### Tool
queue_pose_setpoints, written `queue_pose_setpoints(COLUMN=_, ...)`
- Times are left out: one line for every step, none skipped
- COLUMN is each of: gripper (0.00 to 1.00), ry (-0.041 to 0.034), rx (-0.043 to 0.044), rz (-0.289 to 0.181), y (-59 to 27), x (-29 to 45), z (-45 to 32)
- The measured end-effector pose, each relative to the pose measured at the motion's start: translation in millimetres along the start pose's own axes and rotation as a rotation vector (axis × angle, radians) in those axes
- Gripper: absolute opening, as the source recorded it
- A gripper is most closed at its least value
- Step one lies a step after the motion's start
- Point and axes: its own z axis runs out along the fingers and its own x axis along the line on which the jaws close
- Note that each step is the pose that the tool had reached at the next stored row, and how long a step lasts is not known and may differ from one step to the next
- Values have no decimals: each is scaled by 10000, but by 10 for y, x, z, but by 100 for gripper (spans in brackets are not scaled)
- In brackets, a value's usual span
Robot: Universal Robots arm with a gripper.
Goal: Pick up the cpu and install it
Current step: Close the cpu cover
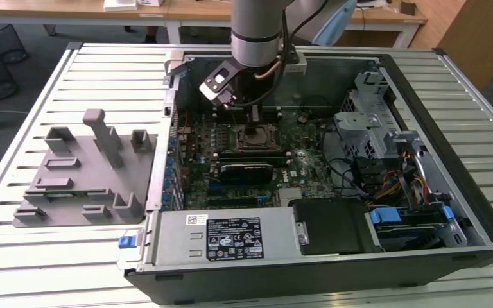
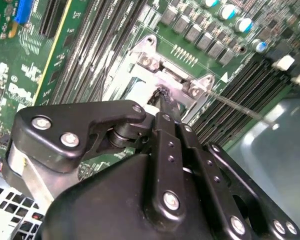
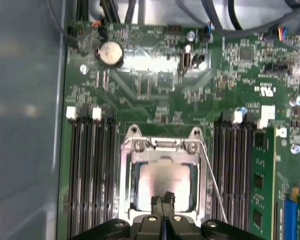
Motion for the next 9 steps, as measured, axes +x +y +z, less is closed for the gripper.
queue_pose_setpoints(gripper=11, ry=1, rx=0, rz=0, y=22, x=0, z=1)
queue_pose_setpoints(gripper=11, ry=1, rx=0, rz=0, y=39, x=-1, z=2)
queue_pose_setpoints(gripper=11, ry=1, rx=0, rz=-1, y=54, x=-1, z=2)
queue_pose_setpoints(gripper=11, ry=1, rx=0, rz=0, y=73, x=-2, z=3)
queue_pose_setpoints(gripper=11, ry=1, rx=-1, rz=0, y=87, x=-2, z=4)
queue_pose_setpoints(gripper=11, ry=0, rx=0, rz=0, y=96, x=-2, z=4)
queue_pose_setpoints(gripper=11, ry=1, rx=0, rz=0, y=109, x=-2, z=5)
queue_pose_setpoints(gripper=11, ry=1, rx=-1, rz=0, y=118, x=-3, z=5)
queue_pose_setpoints(gripper=11, ry=0, rx=0, rz=-1, y=126, x=-3, z=5)
